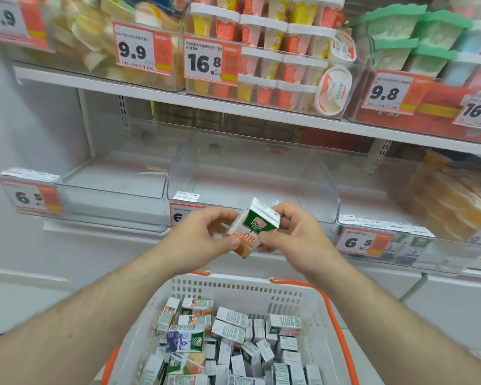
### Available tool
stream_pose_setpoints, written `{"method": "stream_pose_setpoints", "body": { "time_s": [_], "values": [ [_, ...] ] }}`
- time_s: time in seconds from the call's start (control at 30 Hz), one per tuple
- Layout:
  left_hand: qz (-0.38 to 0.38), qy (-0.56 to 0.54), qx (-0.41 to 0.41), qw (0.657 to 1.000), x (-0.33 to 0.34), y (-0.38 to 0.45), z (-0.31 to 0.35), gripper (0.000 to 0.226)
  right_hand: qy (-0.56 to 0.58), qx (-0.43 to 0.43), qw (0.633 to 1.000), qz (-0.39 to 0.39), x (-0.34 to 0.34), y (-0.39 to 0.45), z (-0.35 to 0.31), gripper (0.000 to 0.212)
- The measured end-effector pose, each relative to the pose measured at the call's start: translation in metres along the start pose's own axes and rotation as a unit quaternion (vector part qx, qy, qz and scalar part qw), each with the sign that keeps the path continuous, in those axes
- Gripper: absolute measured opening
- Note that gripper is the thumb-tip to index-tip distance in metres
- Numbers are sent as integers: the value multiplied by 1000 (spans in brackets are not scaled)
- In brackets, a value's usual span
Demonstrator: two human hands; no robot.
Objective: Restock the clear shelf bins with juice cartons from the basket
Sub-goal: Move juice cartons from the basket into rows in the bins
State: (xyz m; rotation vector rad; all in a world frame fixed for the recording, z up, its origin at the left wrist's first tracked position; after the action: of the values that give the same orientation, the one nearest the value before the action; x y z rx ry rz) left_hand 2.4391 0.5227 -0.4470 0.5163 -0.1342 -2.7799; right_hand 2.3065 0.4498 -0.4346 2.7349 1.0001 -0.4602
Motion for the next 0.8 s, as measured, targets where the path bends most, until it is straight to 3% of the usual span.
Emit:
{"method": "stream_pose_setpoints", "body": {
  "time_s": [0.07,0.13,0.2,0.3,0.43,0.57,0.8],
  "values": [
    [98,184,64,976,-34,3,19,44,-9,-33,998,50,-9,6,-20,30],
    [163,297,50,940,-67,4,22,58,-33,-53,995,83,-16,16,-39,30],
    [142,343,-47,927,-85,5,-4,71,-85,-42,992,88,-14,37,-43,30],
    [21,415,-167,894,-78,2,-47,86,-226,2,971,73,-3,83,-32,28],
    [-32,433,-197,879,-75,0,-60,91,-308,67,949,-16,25,131,-6,23],
    [-43,417,-192,887,-72,2,-60,87,-345,109,927,-102,49,147,16,22],
    [-49,380,-195,903,-71,3,-64,86,-309,148,920,-192,71,142,30,16]
  ]
}}
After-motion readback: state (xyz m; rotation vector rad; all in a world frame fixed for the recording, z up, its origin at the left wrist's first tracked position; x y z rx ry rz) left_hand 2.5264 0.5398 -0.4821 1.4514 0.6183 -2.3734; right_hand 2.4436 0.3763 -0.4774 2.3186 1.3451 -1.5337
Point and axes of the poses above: each hand's wrist, its own y-axis towards the middle knuckle, its own x-axis out of the palm, z = x × y, the point moved 10 cm from there along y, towards the middle knuckle, and after that the axes turned 11 degrees about -y, right-handed, at the moved point
